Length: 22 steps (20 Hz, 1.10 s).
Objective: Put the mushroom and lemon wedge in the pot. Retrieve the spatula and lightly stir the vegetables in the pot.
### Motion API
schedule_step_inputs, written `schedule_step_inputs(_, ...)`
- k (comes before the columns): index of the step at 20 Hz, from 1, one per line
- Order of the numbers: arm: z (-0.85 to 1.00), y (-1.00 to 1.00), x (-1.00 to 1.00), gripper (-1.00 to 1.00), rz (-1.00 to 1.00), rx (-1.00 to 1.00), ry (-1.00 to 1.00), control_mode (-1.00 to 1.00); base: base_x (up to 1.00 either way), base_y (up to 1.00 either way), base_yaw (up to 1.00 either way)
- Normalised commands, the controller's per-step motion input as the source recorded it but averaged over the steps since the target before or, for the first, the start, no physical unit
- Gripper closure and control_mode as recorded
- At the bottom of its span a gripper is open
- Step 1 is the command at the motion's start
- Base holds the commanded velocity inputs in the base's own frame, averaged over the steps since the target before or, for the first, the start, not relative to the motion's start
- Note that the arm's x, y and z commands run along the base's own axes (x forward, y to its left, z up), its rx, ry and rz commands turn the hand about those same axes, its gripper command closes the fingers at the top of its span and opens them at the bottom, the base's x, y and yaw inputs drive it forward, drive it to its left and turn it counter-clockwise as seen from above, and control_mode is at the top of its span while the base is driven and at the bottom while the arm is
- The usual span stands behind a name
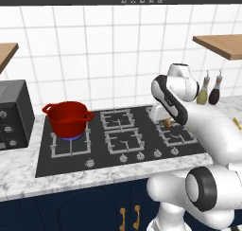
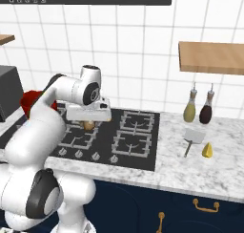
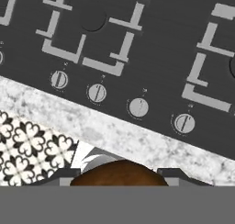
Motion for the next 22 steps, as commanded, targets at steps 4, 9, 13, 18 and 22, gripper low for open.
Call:
schedule_step_inputs(4, 0.08, 1.0, 0.47, 1.0, 0.05, 0.0, 0.0, -1.0, 0.0, 0.0, 0.0)
schedule_step_inputs(9, 0.04, 1.0, 0.53, 1.0, 0.0, 0.0, -0.05, -1.0, 0.0, 0.0, 0.0)
schedule_step_inputs(13, 0.22, 1.0, 0.38, 1.0, 0.02, 0.04, -0.12, -1.0, 0.0, 0.0, 0.0)
schedule_step_inputs(18, 0.11, 1.0, 0.46, 1.0, 0.03, 0.02, 0.0, -1.0, 0.0, 0.0, 0.0)
schedule_step_inputs(22, 0.0, 1.0, 0.61, 1.0, 0.07, 0.05, 0.07, -1.0, 0.0, 0.0, 0.0)
